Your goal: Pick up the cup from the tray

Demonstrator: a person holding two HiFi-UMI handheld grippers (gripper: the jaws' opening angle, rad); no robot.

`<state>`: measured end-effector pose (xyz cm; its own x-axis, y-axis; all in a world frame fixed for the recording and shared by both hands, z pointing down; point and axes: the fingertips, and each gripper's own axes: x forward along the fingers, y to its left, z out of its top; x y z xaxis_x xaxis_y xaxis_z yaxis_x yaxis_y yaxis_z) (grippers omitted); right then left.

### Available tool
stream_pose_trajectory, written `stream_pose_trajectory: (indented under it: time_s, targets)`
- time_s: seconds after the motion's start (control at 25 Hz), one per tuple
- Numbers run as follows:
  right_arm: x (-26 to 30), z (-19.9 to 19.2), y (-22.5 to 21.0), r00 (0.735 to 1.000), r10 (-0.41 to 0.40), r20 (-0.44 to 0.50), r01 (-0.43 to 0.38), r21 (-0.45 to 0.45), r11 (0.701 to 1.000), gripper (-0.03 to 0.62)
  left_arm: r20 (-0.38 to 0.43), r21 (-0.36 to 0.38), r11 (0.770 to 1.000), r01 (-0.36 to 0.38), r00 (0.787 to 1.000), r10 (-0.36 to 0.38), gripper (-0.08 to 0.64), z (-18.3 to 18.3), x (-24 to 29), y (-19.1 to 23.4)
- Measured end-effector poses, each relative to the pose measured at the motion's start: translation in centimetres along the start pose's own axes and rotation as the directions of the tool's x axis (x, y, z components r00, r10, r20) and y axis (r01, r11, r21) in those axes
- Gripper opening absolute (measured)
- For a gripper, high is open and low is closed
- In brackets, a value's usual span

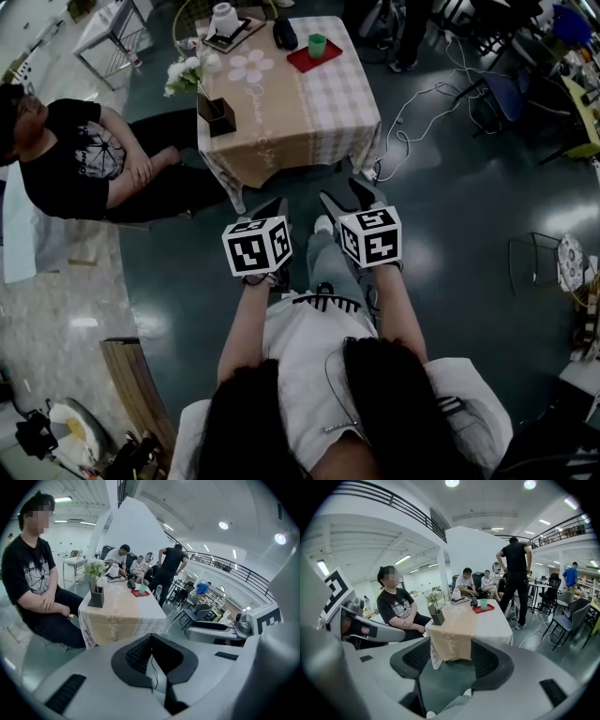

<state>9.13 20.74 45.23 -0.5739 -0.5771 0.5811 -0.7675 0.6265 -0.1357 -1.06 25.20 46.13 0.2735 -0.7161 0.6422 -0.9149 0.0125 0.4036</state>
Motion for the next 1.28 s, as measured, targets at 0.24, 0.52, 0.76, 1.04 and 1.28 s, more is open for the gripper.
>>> stream_pose_trajectory:
  time_s: [0.24, 0.52, 0.76, 1.04, 1.28]
  targets:
    - [4.6, 3.1, -3.5, 0.999, 0.038, -0.04, -0.039, -0.032, 0.999, 0.272, 0.0, -0.07, 0.998, -0.001, 1.0, 0.001, 0.008, 4.9, 5.1, 0.1]
    - [8.8, 6.4, -9.6, 0.994, 0.065, -0.085, -0.068, -0.04, 0.997, 0.276, -0.005, -0.095, 0.995, -0.024, 1.0, 0.024, 0.008, 9.7, 11.0, -1.1]
    - [11.8, 8.5, -14.5, 0.989, 0.099, -0.112, -0.105, -0.044, 0.994, 0.281, -0.001, -0.126, 0.99, -0.064, 0.998, 0.065, 0.008, 13.0, 15.3, -1.9]
    - [14.7, 10.6, -17.5, 0.989, 0.113, -0.097, -0.117, -0.031, 0.993, 0.284, -0.023, -0.138, 0.985, -0.105, 0.994, 0.103, 0.008, 14.3, 17.6, -1.3]
    - [16.6, 11.6, -19.2, 0.988, 0.121, -0.092, -0.123, -0.01, 0.992, 0.287, -0.021, -0.142, 0.984, -0.109, 0.994, 0.107, 0.008, 15.9, 19.8, -0.2]
